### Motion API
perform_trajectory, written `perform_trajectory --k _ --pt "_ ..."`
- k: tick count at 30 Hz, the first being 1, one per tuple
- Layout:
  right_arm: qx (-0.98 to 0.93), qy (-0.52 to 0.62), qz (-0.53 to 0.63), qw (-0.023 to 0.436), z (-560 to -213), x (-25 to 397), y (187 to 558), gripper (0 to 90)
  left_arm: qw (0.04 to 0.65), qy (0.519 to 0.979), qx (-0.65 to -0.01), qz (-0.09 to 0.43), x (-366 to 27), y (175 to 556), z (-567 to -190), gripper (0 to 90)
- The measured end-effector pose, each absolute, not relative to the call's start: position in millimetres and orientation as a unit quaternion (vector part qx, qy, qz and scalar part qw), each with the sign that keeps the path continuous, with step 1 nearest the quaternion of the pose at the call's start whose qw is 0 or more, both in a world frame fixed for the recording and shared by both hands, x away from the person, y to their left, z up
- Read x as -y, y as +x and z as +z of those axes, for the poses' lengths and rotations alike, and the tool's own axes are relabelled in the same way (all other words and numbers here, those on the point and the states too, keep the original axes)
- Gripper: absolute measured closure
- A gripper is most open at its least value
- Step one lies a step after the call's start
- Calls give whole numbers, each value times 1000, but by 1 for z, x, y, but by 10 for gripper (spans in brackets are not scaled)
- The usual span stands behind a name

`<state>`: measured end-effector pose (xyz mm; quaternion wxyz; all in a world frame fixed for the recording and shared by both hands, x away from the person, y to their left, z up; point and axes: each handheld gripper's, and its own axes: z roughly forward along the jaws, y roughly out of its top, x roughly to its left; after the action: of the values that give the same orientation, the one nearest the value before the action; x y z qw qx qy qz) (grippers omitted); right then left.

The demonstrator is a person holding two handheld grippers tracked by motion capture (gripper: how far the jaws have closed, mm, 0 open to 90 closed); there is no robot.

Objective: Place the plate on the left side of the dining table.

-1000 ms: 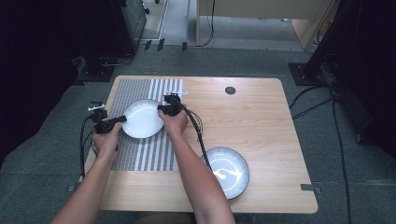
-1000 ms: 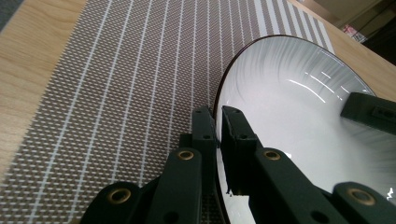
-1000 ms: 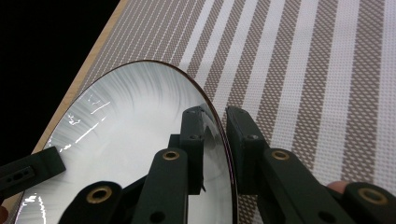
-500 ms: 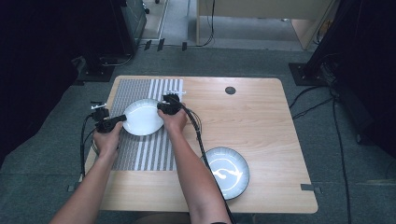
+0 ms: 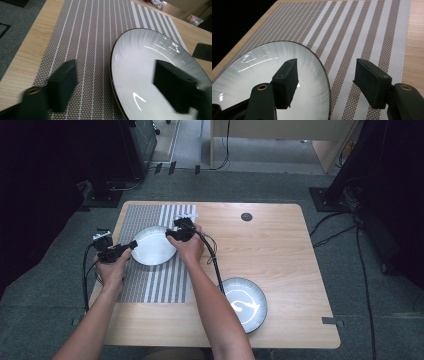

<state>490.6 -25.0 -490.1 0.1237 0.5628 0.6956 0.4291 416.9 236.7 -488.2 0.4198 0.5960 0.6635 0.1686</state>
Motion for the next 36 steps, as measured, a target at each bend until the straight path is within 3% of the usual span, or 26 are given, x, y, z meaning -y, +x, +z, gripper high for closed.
perform_trajectory --k 2,7,16,29,36 --pt "-697 560 431 121 -487 26 489 355 417 602 -659 172 -237 415 -488 103" --pt "-695 559 440 105 -473 37 479 297 417 621 -638 184 -243 403 -483 30" --pt "-699 552 441 112 -461 60 458 269 441 619 -622 188 -244 377 -471 29" --pt "-697 554 442 111 -449 93 423 266 434 630 -613 197 -230 355 -475 29" --pt "-706 542 436 133 -440 110 403 257 422 641 -604 217 -226 338 -476 29"
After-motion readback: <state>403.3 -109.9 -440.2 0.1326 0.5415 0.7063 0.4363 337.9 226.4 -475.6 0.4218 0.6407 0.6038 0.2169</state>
